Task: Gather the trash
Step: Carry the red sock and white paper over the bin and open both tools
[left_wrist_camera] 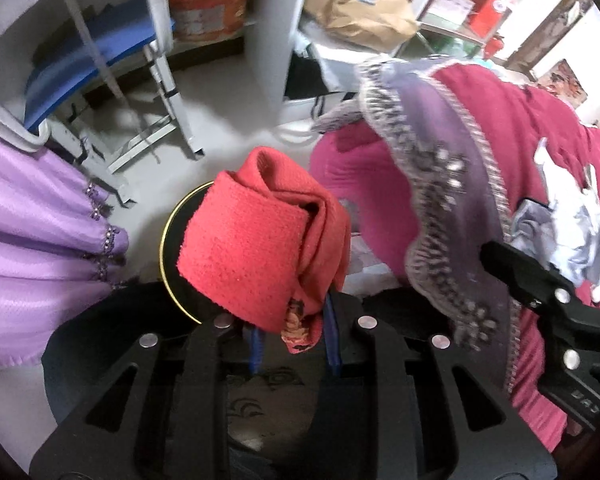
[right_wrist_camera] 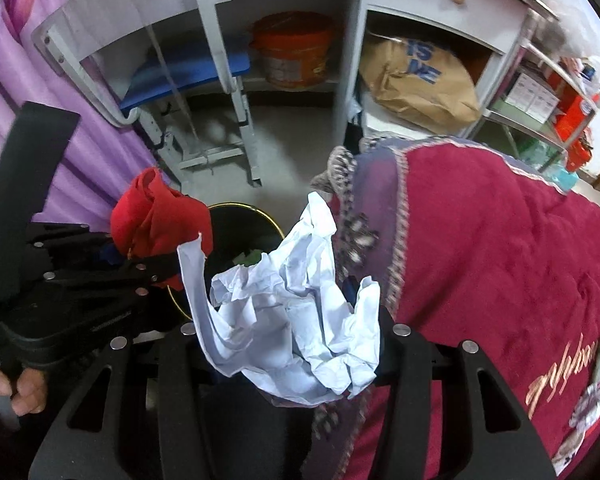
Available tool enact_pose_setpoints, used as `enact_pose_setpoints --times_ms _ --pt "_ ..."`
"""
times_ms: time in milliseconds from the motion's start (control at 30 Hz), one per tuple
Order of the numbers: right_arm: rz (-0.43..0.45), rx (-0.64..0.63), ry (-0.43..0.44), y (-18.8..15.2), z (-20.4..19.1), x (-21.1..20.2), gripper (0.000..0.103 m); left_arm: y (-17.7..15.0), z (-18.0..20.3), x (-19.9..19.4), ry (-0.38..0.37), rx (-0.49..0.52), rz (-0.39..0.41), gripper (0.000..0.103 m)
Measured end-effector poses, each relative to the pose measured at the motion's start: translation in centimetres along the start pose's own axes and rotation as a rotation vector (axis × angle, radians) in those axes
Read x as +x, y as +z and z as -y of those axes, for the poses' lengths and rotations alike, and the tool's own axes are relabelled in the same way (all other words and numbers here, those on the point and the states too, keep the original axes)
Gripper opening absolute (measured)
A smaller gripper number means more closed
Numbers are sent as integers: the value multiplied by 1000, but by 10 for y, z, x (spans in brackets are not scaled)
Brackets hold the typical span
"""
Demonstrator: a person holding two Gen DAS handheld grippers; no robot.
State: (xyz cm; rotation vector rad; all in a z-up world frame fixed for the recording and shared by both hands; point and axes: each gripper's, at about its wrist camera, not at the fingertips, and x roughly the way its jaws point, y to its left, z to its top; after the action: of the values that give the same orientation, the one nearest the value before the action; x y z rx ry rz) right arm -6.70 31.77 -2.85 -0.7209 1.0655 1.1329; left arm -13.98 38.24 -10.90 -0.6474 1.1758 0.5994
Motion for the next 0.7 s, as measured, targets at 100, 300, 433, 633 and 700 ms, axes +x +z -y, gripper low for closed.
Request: enact_pose_setpoints --times_ms 100,300,433,633,700 --pt "-13 -10 10 9 -4 11 46 6 -13 20 24 -14 -31 32" --pt "-44 -20 20 23 -11 33 46 12 -32 45 75 -35 -73 68" --pt "-59 -23 30 29 -14 44 46 12 -41 48 83 -50 -87 78" --pt "-95 -39 53 38 -25 71 48 12 -66 41 113 -106 -73 81" --pt "-117 -48 68 40 -32 84 50 12 -78 36 141 -132 -59 83"
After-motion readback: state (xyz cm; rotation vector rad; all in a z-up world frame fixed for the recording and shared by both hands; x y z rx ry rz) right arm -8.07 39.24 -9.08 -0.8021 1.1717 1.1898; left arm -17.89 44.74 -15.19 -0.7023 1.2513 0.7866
